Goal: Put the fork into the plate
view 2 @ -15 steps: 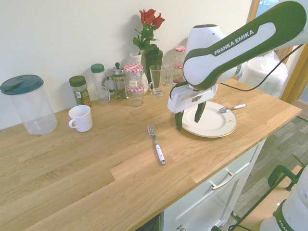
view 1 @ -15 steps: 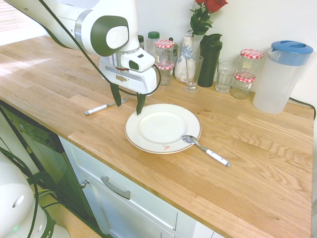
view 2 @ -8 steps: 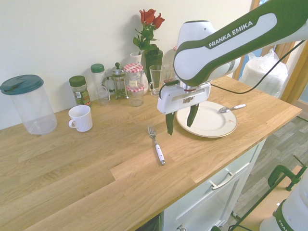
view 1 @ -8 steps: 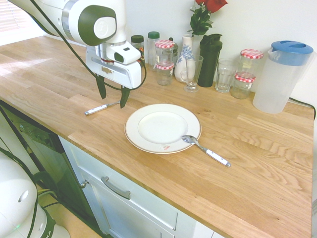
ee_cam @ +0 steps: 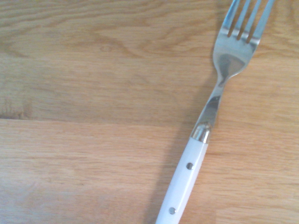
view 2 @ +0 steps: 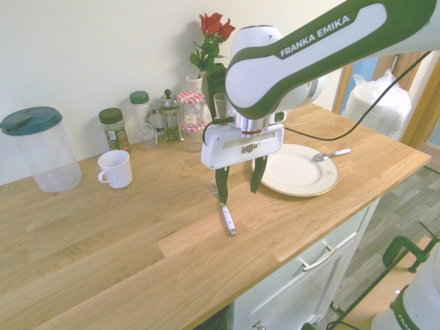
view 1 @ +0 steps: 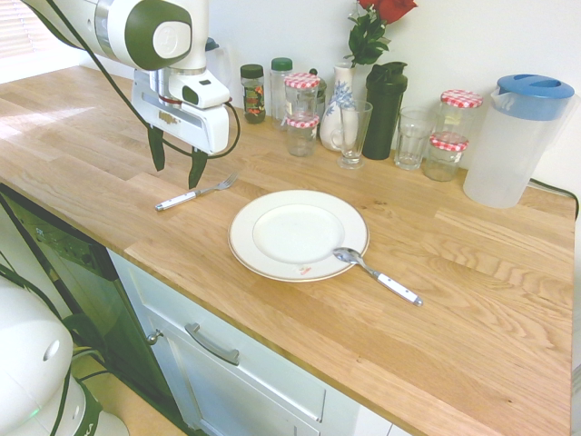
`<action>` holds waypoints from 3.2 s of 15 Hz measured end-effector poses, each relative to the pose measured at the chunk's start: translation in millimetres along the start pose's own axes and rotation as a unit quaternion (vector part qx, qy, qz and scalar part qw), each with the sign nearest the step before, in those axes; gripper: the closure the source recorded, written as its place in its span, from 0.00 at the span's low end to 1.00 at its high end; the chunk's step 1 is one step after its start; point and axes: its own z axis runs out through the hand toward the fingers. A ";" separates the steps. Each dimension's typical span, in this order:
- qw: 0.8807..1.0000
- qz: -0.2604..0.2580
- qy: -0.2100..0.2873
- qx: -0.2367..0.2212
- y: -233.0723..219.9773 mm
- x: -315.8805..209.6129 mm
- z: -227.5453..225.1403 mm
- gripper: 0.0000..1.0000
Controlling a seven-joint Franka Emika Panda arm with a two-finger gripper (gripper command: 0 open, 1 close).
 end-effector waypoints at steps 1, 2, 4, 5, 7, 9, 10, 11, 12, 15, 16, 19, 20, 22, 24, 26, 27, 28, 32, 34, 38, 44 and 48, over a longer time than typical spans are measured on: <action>1.000 0.004 -0.004 -0.005 -3.4 -0.1 7.6 0.00; 1.000 0.011 -0.004 -0.009 -7.9 -1.2 15.2 0.00; 1.000 0.024 0.005 -0.013 -16.7 -5.2 26.4 1.00; 0.999 0.028 0.010 -0.016 -19.8 -7.6 28.9 1.00; 0.999 0.041 0.024 -0.024 -24.7 -10.7 29.4 1.00; 0.998 0.046 0.026 -0.026 -29.6 -10.3 31.4 1.00; 0.998 0.046 0.025 -0.025 -32.1 -8.5 34.1 1.00; 0.998 0.047 0.023 -0.025 -34.4 -6.6 38.0 1.00; 0.998 0.048 0.021 -0.027 -36.2 -4.5 42.6 1.00; 0.998 0.052 0.017 -0.027 -38.6 2.4 55.0 1.00; 0.998 0.052 0.016 -0.027 -39.7 3.8 58.2 1.00; 0.998 0.053 0.018 -0.022 -41.6 6.1 58.0 1.00; 0.998 0.053 0.018 -0.021 -41.8 6.2 58.1 1.00; 0.998 0.053 0.018 -0.021 -42.4 5.8 58.7 1.00; 0.998 0.051 0.018 -0.021 -43.6 4.5 59.2 1.00; 0.998 0.049 0.018 -0.021 -44.6 2.5 59.8 1.00; 0.998 0.048 0.019 -0.020 -45.2 2.0 59.9 1.00; 0.999 0.048 0.019 -0.018 -45.6 1.8 59.7 1.00; 0.998 0.051 0.020 -0.015 -45.3 4.1 58.7 1.00; 0.998 0.054 0.021 -0.012 -43.5 6.5 55.7 1.00; 0.997 0.064 0.037 0.006 -31.5 2.0 31.1 1.00; 0.992 0.105 0.047 0.044 44.1 25.5 -12.8 1.00; 0.989 0.129 0.028 0.069 111.4 66.2 -17.7 1.00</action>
